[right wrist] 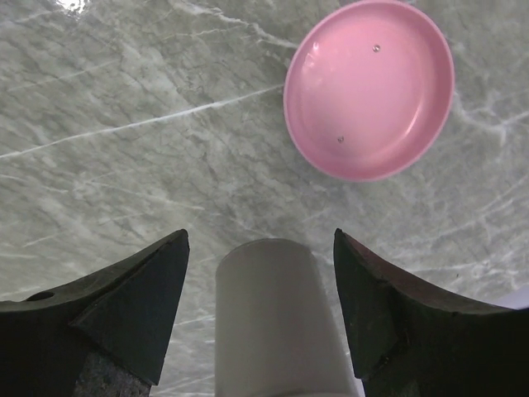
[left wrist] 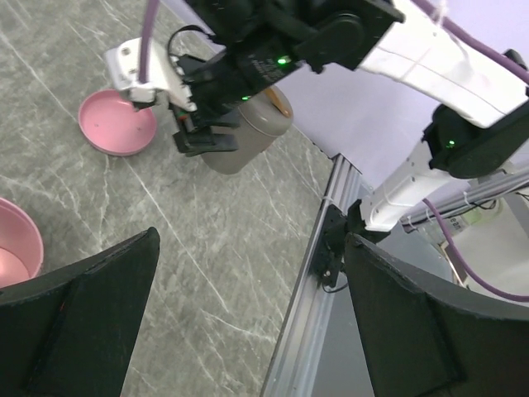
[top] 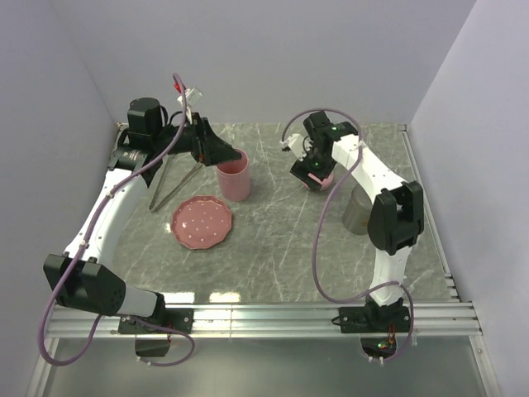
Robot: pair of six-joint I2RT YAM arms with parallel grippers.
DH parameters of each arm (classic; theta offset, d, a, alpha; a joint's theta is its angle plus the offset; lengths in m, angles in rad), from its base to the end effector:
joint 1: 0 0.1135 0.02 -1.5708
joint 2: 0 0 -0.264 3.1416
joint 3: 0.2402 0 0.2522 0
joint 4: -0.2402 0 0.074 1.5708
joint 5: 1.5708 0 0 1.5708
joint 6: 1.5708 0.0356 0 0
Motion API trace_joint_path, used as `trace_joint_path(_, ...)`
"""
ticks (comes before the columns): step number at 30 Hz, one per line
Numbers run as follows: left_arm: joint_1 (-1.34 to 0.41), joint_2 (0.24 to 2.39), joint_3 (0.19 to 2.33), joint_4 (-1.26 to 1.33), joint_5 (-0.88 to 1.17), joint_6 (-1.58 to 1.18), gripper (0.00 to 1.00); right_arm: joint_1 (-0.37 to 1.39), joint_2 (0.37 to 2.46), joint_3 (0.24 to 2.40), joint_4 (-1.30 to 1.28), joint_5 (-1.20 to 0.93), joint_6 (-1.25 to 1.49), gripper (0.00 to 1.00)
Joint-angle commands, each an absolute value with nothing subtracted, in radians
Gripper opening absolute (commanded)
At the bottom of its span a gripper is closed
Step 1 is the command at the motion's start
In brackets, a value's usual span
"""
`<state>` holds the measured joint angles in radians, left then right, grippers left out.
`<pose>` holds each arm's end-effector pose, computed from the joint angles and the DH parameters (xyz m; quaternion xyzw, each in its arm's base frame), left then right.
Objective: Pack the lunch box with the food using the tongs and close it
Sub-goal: Pick up the lid of the lunch box with the right arm
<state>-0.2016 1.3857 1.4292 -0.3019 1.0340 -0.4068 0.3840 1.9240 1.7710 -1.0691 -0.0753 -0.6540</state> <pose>0.2904 -0.0906 0.4200 0.2294 0.7160 -0.5325 0.3887 0.3698 0.1523 0.2803 -0.4938 0.8513 0.0134 0.1768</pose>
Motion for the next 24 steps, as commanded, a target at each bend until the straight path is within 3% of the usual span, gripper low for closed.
trace_joint_path(1, -0.193, 1.387, 1.411, -0.252, 1.101, -0.425, 0.99, 0.394, 1.96, 1.819, -1.068, -0.054, -0.709, 0.77)
trace_joint_path(16, -0.176, 1.382, 1.367, -0.308, 1.163, -0.359, 0.99, 0.397, 2.103, 1.746, -0.871, 0.02, -0.744, 0.74)
trace_joint_path(24, -0.155, 1.374, 1.371, -0.376, 1.164, -0.307, 0.99, 0.396, 2.154, 1.72, -0.824, 0.018, -0.749, 0.62)
